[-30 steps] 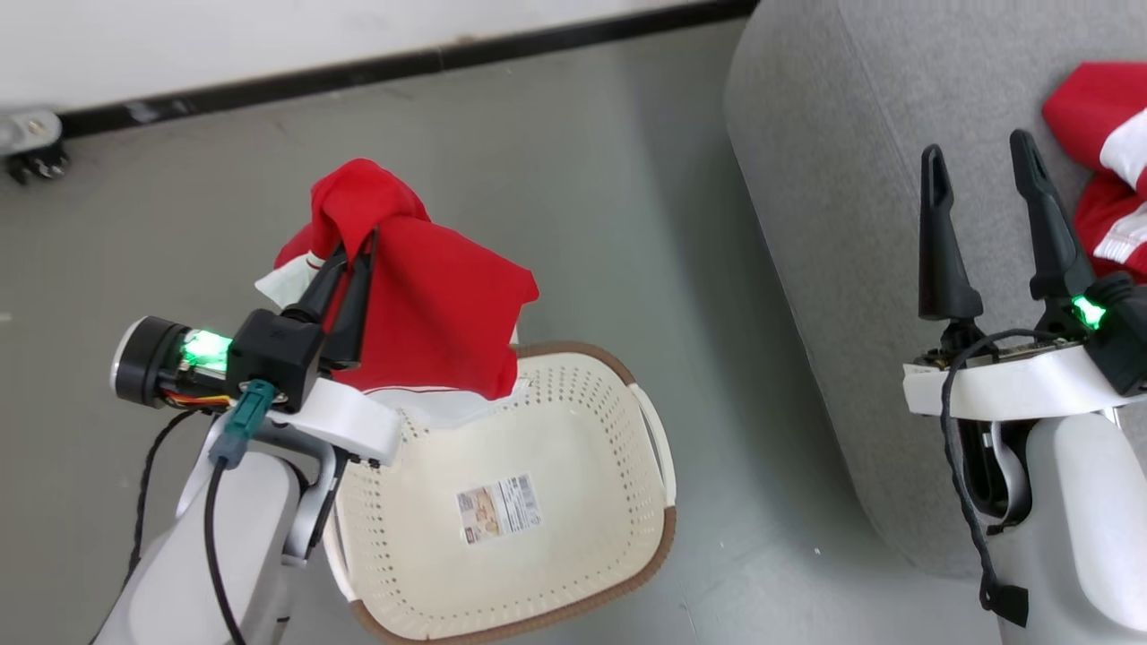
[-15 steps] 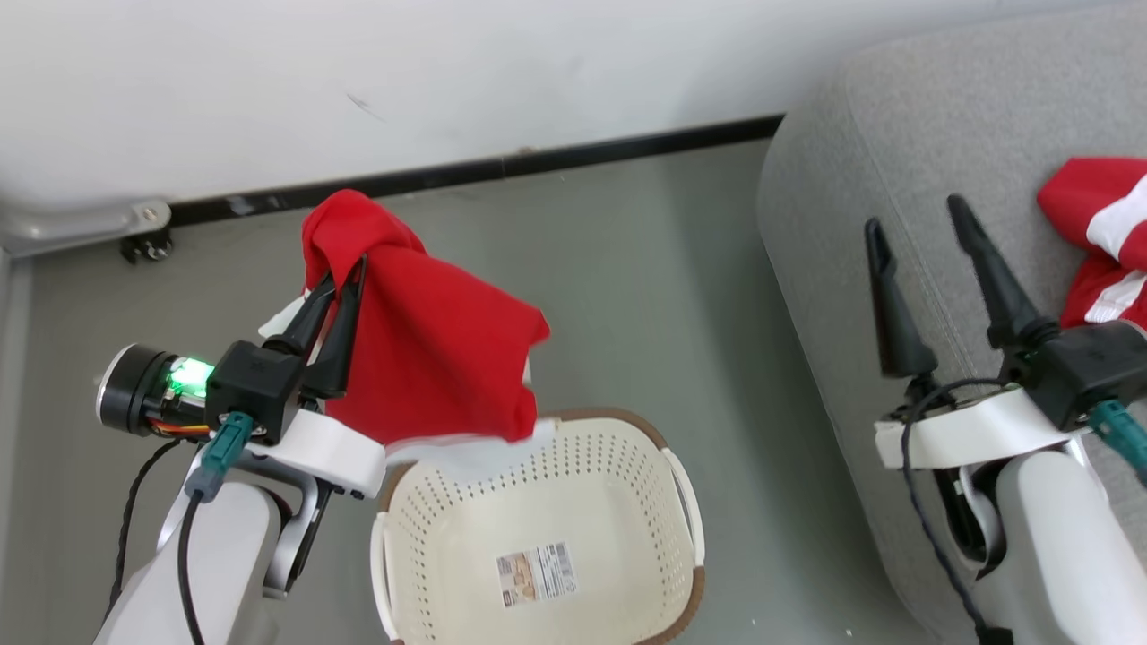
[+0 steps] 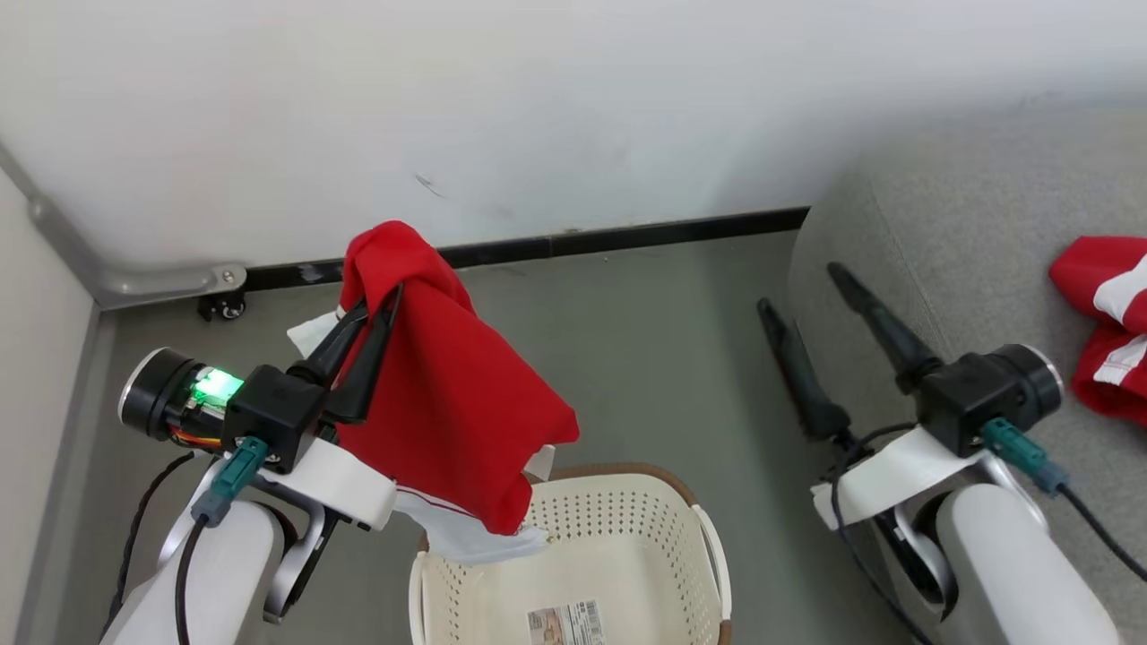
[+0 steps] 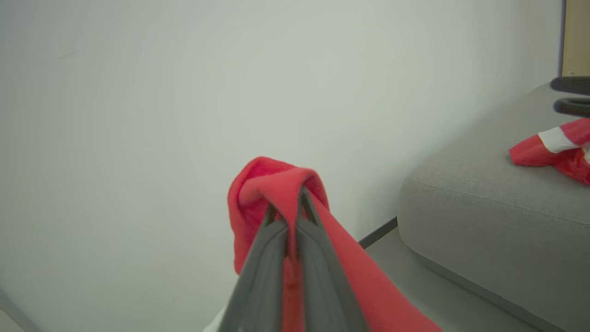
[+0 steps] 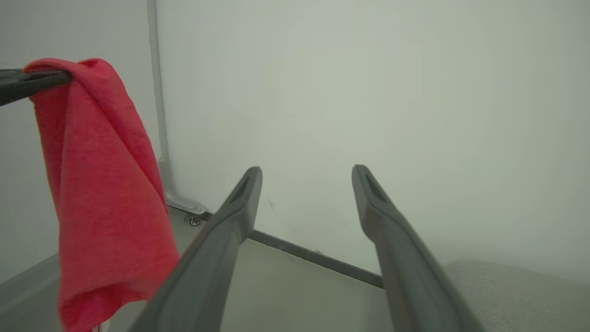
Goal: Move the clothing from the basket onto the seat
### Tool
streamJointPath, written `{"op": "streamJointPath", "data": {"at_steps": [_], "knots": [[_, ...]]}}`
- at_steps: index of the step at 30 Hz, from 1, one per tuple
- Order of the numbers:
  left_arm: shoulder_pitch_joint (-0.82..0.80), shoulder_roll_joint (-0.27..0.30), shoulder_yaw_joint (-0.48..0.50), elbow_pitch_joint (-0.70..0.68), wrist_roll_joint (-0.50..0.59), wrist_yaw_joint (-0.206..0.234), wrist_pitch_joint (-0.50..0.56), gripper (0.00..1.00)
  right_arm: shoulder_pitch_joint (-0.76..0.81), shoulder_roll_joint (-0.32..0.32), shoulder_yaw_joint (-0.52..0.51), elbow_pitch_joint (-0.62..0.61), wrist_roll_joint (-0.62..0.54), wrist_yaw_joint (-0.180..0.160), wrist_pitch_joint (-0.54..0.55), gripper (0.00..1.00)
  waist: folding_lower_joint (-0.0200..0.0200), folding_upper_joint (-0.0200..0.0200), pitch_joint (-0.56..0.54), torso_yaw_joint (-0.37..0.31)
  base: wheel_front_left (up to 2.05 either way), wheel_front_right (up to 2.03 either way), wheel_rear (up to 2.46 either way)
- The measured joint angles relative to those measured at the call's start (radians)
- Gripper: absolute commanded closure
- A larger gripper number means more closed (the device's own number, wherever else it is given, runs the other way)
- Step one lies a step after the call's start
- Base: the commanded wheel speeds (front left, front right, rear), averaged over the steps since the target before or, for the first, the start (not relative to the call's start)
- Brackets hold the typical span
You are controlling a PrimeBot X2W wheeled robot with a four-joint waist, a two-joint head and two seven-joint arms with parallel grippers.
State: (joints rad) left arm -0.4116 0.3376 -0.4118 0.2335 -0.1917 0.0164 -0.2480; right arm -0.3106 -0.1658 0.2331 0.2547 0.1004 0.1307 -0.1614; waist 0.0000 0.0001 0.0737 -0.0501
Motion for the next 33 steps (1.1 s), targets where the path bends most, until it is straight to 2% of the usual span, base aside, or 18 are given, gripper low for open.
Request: {"op": "streamJointPath", "data": {"at_steps": [11,27,33], "knots": [[0.000,0.003,-0.053,-0.030,-0.003,-0.076,0.000,1.00,0.000,-0.091,0.234,-0.009,0.148,0.000,0.109,0.00,0.0000,0.0000,-0.065,0.035,0.00,0.00,0.00],[-0.035,0.011,-0.114,-0.110,-0.002,-0.116,0.000,1.00,-0.071,-0.272,0.487,-0.128,0.372,0.000,0.292,0.00,0.0000,0.0000,-0.104,0.048,0.00,0.00,0.00],[-0.052,0.013,-0.125,-0.126,-0.003,-0.123,0.001,1.00,-0.116,-0.328,0.547,-0.163,0.443,0.000,0.340,0.00,0.0000,0.0000,-0.100,0.051,0.00,0.00,0.00]]}}
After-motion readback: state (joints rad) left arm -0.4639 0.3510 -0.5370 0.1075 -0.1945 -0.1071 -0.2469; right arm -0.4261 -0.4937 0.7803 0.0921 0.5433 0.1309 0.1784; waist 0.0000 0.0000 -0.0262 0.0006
